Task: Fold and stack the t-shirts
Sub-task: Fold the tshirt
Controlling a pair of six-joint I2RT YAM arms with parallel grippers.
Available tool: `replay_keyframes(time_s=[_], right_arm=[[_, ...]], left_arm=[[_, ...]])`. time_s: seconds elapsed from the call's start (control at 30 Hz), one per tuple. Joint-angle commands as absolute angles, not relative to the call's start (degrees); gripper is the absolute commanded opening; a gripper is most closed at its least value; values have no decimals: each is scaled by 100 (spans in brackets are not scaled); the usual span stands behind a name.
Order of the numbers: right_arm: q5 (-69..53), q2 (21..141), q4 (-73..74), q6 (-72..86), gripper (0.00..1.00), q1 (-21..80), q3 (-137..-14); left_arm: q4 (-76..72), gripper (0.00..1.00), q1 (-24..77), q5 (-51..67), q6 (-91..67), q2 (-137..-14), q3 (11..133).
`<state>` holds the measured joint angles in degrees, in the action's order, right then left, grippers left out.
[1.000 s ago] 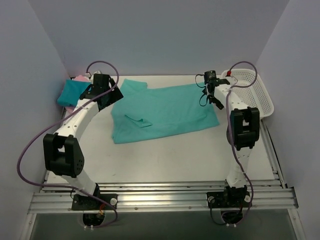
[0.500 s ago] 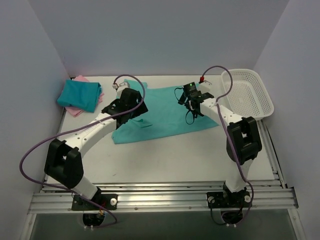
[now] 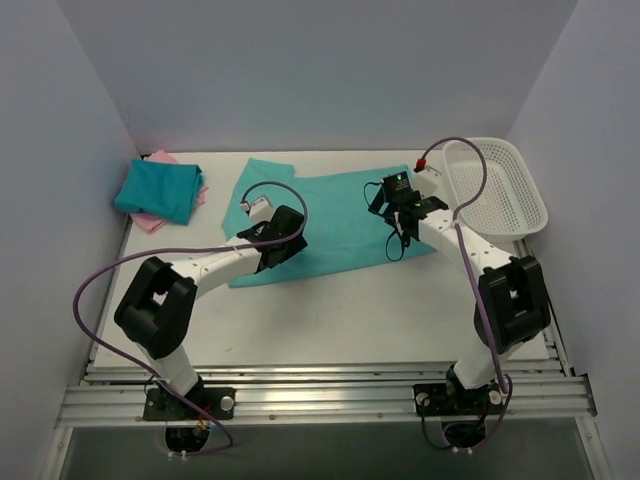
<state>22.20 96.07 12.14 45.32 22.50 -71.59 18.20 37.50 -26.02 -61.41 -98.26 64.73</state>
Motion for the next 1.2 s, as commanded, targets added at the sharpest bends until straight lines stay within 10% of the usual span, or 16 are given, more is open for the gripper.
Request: replay_keyframes(time_s=[0.0,1.17], right_arm=[[2461,9063,1257,4456,96,2259,-7040],[2382,8534,1151,4087,96,2101,-6671]], left_arm=[[1284,70,3788,-2883,-6337,-9992,6645],[879,69,3358,-3015,-5397,-11864,8769]])
